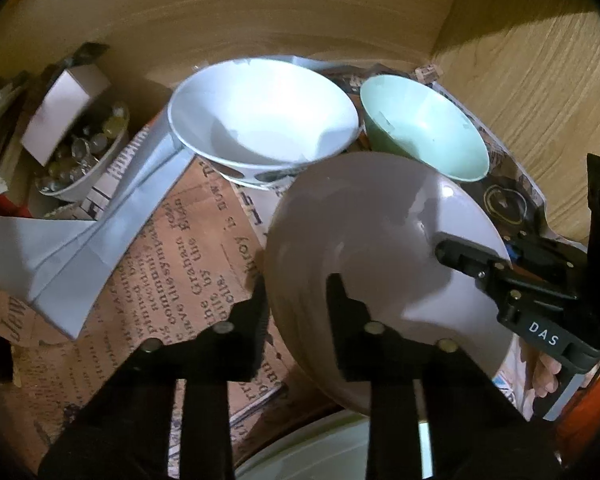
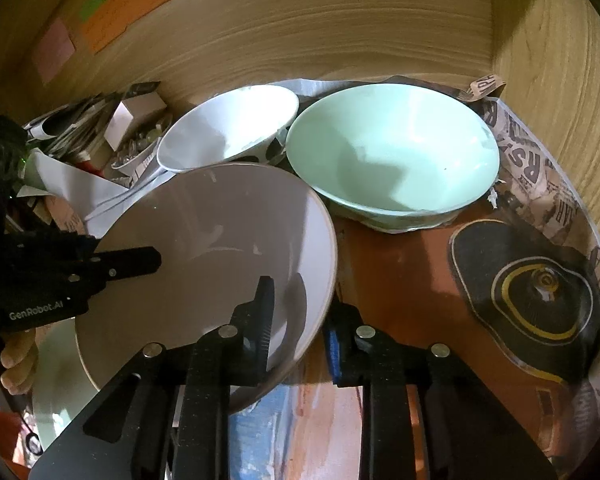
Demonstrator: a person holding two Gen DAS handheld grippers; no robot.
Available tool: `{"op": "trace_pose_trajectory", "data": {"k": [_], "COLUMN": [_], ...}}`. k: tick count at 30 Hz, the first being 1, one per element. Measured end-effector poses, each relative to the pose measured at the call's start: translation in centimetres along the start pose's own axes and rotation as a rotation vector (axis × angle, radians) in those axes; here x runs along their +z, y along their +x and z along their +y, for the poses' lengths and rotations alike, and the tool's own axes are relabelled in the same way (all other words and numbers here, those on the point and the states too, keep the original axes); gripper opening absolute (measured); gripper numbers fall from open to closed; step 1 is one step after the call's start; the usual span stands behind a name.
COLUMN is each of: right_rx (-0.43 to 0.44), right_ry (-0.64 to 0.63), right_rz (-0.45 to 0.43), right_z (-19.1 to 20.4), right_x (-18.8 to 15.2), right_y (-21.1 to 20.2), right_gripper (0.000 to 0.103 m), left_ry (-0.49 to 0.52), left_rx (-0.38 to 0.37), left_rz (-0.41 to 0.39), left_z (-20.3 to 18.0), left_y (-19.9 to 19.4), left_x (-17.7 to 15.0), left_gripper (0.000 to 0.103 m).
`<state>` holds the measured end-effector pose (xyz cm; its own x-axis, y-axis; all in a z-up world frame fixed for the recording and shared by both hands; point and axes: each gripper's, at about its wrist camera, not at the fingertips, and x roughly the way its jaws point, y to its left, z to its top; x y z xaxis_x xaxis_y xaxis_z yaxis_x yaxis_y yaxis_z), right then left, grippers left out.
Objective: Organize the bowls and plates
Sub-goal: 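Close both grippers on the rim of the lavender-grey bowl, then lift the lavender-grey bowl with both grippers and carry it over the plates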
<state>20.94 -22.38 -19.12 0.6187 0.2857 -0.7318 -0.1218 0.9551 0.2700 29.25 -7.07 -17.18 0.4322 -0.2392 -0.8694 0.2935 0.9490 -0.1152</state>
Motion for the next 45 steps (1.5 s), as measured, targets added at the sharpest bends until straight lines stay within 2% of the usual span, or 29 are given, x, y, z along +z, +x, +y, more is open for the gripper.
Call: {"op": "trace_pose_trajectory", "data": {"k": [13, 26, 34, 45], "right_rx": [-0.014, -0.005, 0.009, 0.05], "right_ry": [0.025, -0.009, -0.058, -0.132], "right_rz": [-0.037, -0.144, -0.197, -0.223], "right_z": [0.3, 2.4, 5.3, 10.2], "right_x": [0.0, -0.4, -1.1, -2.9], "right_y": [-1.7, -6.3, -8.6, -9.8], "right_gripper": [0.018, 0.018, 0.018, 0.018], "left_ry": [-0.005, -0.011, -0.019, -0.063], "left_rx": [0.01, 0.003, 0.021, 0.074], "left_rz": [-0.03, -0.158, -0.236, -0.313], "left_z": [-0.8, -1.4, -1.4, 0.2], "left_y": [-0.8, -6.3, -9.8, -14.5], "left_x": [-0.5, -2.2, -4.2, -9.0], "left_gripper": [0.022, 0.022, 0.022, 0.022]}}
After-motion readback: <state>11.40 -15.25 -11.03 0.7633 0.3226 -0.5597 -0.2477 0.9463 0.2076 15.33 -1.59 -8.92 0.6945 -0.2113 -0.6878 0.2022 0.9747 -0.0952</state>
